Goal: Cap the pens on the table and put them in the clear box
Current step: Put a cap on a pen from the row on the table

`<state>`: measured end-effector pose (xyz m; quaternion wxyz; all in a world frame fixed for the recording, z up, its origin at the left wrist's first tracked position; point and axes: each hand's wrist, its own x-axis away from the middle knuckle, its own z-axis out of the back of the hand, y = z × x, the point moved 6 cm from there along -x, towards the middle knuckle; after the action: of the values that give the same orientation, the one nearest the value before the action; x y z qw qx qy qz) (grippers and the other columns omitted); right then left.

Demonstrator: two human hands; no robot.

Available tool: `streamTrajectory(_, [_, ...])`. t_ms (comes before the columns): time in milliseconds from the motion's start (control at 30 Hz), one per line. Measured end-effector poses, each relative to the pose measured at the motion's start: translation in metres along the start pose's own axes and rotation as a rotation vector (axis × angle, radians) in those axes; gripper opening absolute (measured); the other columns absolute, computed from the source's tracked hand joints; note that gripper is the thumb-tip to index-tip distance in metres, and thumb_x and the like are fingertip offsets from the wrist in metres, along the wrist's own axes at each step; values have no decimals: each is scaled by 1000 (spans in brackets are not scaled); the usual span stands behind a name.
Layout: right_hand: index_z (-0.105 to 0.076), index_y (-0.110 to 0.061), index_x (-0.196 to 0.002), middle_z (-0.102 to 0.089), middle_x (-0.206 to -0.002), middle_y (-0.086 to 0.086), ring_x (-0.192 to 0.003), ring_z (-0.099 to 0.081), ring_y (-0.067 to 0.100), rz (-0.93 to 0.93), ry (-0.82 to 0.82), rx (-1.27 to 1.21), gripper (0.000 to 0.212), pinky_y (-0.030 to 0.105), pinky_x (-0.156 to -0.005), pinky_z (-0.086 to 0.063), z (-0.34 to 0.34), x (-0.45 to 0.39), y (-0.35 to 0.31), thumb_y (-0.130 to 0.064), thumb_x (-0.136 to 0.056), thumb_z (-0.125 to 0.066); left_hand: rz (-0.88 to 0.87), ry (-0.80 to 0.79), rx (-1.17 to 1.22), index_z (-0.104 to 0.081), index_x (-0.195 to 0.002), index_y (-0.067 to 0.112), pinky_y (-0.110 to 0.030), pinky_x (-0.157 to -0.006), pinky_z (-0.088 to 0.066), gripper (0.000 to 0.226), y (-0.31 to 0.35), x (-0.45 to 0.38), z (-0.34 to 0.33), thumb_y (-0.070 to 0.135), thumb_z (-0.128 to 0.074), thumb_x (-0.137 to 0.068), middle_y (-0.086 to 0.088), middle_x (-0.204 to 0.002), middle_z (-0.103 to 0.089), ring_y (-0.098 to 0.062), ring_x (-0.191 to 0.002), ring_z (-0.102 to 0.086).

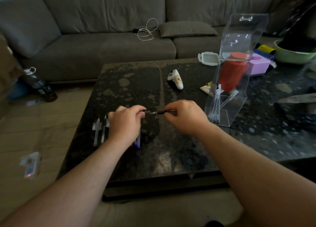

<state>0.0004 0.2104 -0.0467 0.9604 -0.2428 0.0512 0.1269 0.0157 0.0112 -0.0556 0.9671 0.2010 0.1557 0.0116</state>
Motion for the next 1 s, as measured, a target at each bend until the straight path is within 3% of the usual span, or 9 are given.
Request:
streamTrajectory(267, [-74,-42,-107,-66,-95,-11,-91,-61,12,16,17,-6,20,40,-78,-57,-1,-1,-2,-41,-94,-59,-6,-40,23,-67,-128,40,-40,-91,-38,31,2,0,0,36,-44,-109,23,-93,-64,-9,-97,-39])
streamTrajectory(467, [-72,-40,-110,-63,-95,-11,-92,-60,12,71,-9,44,17,39,-78,-56,-5,0,-7,-45,-97,-62,-104,-122,-38,-64,-135,39,-42,-95,-39,31,18,4,0,34,-51,-107,11,-117,-69,-19,-113,-52])
streamTrajectory(667, [-72,-31,-103,-62,-92,-7,-88,-61,18,167,166,134,19,34,-64,-40,-2,8,-25,-46,-99,-61,-163,-15,26,-76,-123,23,-40,-86,-46,27,19,0,3,18,-63,-100,-2,-104,-76,-26,-103,-60])
streamTrajectory(800, [-68,-34,-105,-62,-96,-8,-94,-63,21,142,142,97,18,40,-73,-48,-8,11,-23,-48,-100,-59,-102,-36,54,-73,-127,27,-36,-92,-47,29,19,6,6,19,-61,-102,1,-107,-72,-20,-106,-59])
streamTrajectory(933, [-63,-39,-103,-65,-103,-14,-108,-49,22,121,102,214,17,43,-81,-30,-8,14,-22,-52,-101,-53,-95,-60,90,-73,-127,28,-39,-96,-48,27,24,11,7,24,-62,-102,0,-108,-68,-22,-108,-60])
streamTrajectory(1000, [-64,-36,-106,-66,-105,-11,-108,-48,22,137,104,241,20,42,-80,-30,-5,15,-26,-51,-102,-51,-113,-68,116,-72,-127,29,-35,-93,-46,27,28,13,6,26,-63,-102,3,-105,-65,-21,-108,-59])
